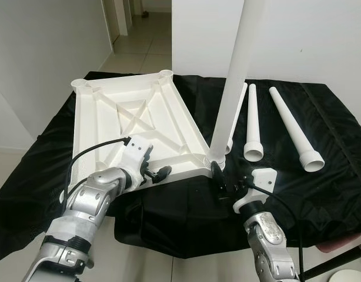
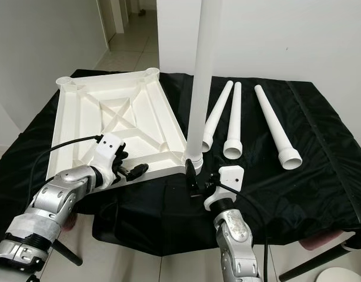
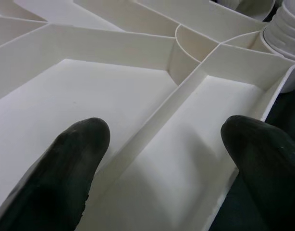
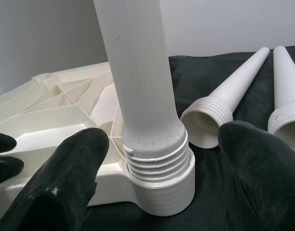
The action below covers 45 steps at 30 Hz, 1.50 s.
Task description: Building children table
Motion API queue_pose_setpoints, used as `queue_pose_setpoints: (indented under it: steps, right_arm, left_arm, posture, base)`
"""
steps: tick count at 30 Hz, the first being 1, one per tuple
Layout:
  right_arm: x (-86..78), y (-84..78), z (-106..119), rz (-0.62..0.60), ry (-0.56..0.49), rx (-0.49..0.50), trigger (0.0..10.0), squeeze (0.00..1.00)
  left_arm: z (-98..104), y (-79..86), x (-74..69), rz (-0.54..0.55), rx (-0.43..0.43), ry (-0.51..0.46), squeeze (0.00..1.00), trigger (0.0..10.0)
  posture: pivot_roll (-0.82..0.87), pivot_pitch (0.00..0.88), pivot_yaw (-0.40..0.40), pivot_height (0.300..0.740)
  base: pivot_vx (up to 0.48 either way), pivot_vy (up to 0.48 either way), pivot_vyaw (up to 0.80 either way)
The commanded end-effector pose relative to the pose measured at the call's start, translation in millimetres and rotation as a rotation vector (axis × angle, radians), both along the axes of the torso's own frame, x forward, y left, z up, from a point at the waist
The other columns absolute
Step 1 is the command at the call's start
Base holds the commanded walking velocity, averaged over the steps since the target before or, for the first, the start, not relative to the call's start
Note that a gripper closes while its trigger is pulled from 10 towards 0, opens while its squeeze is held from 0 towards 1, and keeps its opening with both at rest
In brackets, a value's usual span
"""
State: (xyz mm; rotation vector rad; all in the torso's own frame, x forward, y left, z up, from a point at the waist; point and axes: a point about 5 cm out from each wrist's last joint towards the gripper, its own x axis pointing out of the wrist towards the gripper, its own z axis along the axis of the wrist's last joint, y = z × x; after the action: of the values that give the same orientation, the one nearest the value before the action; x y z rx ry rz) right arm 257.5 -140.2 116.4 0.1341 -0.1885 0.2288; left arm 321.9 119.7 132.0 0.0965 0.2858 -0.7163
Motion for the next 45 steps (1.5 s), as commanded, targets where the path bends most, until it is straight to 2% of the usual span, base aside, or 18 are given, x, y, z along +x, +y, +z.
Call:
queue_pose_setpoints:
  steps: [1, 2, 5, 7, 10, 12, 14, 17, 19, 23, 25, 35, 45]
  right_arm:
    - [-2.9, 1.0, -4, 0.001, 0.008, 0.001, 10.0, 0.00]
    - [-3.6, 1.1, -5, 0.001, 0.011, 0.000, 10.0, 0.00]
    - [-4.3, 1.1, -5, -0.001, 0.014, 0.000, 10.0, 0.00]
    - [-4.4, 1.0, -5, -0.002, 0.014, 0.000, 10.0, 0.00]
    - [-4.3, -0.2, -5, -0.008, 0.015, 0.001, 10.0, 0.00]
    - [-4.2, -0.7, -5, -0.010, 0.015, 0.001, 10.0, 0.00]
    - [-4.1, -0.9, -5, -0.010, 0.015, 0.001, 10.0, 0.00]
    - [-3.9, -0.9, -6, -0.011, 0.015, 0.000, 10.0, 0.00]
    - [-3.4, -1.2, -6, -0.013, 0.016, -0.001, 10.0, 0.00]
    - [-3.1, -1.5, -6, -0.015, 0.017, -0.001, 10.0, 0.00]
    - [-3.2, -1.4, -7, -0.017, 0.018, 0.000, 10.0, 0.00]
    - [-3.2, -1.3, -8, -0.020, 0.022, 0.001, 10.0, 0.00]
    - [-1.9, 0.7, -9, -0.017, 0.027, 0.006, 10.0, 0.00]
  left_arm:
    - [6, 0.8, -6.5, -0.052, -0.062, -0.035, 0.00, 10.0]
    - [12, -3.3, -12.0, -0.101, -0.107, -0.060, 0.00, 10.0]
    - [17, -8.2, -19.2, -0.158, -0.158, -0.092, 0.00, 10.0]
    - [19, -9.3, -20.7, -0.168, -0.166, -0.100, 0.00, 10.0]
    - [24, -11.6, -25.7, -0.205, -0.174, -0.162, 0.00, 10.0]
    - [23, -12.8, -28.2, -0.227, -0.154, -0.168, 0.00, 10.0]
    - [16, -15.0, -31.7, -0.263, -0.094, -0.155, 0.00, 10.0]
    - [12, -15.3, -32.1, -0.268, -0.070, -0.140, 0.00, 10.0]
    - [4, -14.0, -30.7, -0.255, -0.013, -0.128, 0.00, 10.0]
    - [-2, -10.8, -30.0, -0.232, 0.039, -0.119, 0.00, 10.0]
    - [-11, -3.7, -25.7, -0.178, 0.096, -0.083, 0.00, 10.0]
    - [-16, 2.7, -21.2, -0.119, 0.134, -0.045, 0.00, 10.0]
    - [-19, 13.8, -10.4, 0.000, 0.157, -0.007, 0.00, 10.0]
  posture:
    - [-0.01, 0.000, 0.022, 0.740]
    - [-0.01, 0.000, 0.022, 0.740]
    - [-0.01, 0.000, 0.022, 0.740]
    - [-0.01, 0.000, 0.022, 0.740]
    - [-0.01, 0.000, 0.020, 0.740]
    - [-0.01, 0.000, 0.019, 0.740]
    - [-0.01, 0.000, 0.018, 0.740]
    - [-0.01, 0.000, 0.019, 0.740]
    - [-0.01, 0.000, 0.021, 0.740]
    - [-0.01, 0.000, 0.021, 0.740]
    - [-0.01, 0.000, 0.021, 0.740]
    - [0.00, 0.000, 0.023, 0.740]
    - [0.01, 0.000, 0.025, 0.740]
  base:
    - [0.000, 0.000, 0.00]
    - [0.000, 0.000, 0.00]
    - [0.000, 0.000, 0.00]
    - [0.000, 0.000, 0.00]
    - [0.000, 0.000, 0.00]
    - [0.000, 0.000, 0.00]
    - [0.000, 0.000, 0.00]
    - [0.000, 0.000, 0.00]
    - [0.000, 0.000, 0.00]
    - [0.000, 0.000, 0.00]
    - [0.000, 0.000, 0.00]
    - [0.000, 0.000, 0.00]
    - [0.000, 0.000, 0.00]
